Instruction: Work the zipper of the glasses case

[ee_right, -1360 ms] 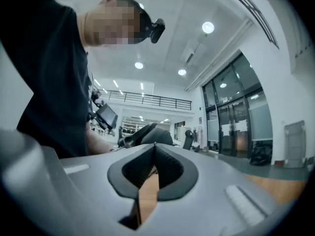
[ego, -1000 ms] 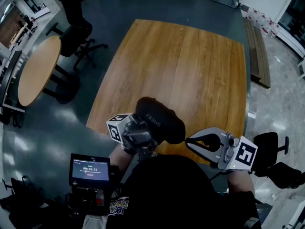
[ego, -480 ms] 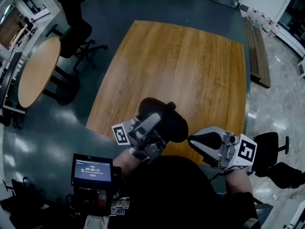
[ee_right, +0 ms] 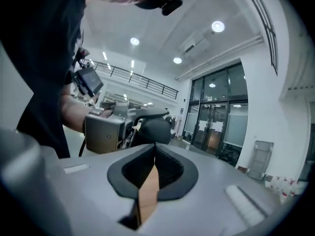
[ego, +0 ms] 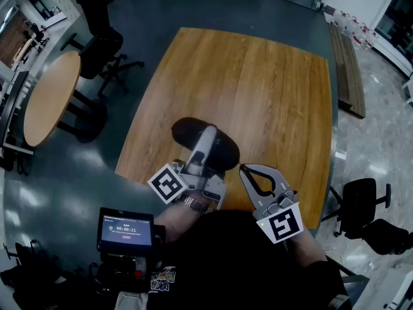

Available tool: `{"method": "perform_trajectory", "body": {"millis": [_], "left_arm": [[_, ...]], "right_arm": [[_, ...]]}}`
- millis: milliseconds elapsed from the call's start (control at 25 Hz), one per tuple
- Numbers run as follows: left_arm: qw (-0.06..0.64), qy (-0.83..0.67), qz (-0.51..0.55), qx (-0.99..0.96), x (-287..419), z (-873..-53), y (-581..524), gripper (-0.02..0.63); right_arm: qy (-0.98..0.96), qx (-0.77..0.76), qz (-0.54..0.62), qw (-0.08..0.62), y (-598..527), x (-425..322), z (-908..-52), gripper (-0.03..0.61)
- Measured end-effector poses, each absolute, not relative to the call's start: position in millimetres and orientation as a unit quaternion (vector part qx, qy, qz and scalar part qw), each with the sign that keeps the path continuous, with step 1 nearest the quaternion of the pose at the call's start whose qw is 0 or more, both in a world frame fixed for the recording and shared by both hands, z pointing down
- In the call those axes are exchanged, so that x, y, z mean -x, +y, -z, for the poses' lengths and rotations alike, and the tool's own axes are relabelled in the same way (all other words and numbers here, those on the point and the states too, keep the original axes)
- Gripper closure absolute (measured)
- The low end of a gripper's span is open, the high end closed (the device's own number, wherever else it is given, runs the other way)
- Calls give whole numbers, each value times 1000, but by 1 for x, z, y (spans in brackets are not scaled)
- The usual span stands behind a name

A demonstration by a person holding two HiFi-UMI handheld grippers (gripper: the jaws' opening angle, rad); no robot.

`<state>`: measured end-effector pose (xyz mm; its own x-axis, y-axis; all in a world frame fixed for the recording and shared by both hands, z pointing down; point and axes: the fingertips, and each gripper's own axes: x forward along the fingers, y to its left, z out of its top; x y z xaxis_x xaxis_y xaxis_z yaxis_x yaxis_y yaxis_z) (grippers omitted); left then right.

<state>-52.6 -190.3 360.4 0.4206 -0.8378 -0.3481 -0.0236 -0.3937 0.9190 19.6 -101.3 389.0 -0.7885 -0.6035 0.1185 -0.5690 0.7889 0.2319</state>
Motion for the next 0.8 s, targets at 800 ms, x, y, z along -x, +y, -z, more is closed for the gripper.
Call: {"method": "perform_trajectory", "body": {"millis": [800], "left_arm": [[515, -224, 501, -658, 57, -364, -190, 337]], "right_arm": [[-932, -358, 46, 15, -100, -16, -375, 558]]}}
